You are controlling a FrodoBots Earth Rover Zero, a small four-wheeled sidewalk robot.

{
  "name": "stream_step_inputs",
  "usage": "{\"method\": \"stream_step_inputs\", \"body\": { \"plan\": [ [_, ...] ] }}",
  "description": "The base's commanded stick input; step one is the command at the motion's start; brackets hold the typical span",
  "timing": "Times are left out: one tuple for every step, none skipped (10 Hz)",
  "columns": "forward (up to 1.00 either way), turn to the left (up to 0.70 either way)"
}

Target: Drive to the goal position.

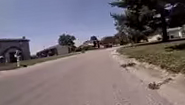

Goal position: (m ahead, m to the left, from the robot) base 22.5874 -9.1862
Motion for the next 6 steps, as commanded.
{"method": "stream_step_inputs", "body": {
  "plan": [
    [0.7, 0.0],
    [0.7, 0.0],
    [0.7, 0.0],
    [0.7, 0.0],
    [0.7, 0.0],
    [0.7, 0.0]
  ]
}}
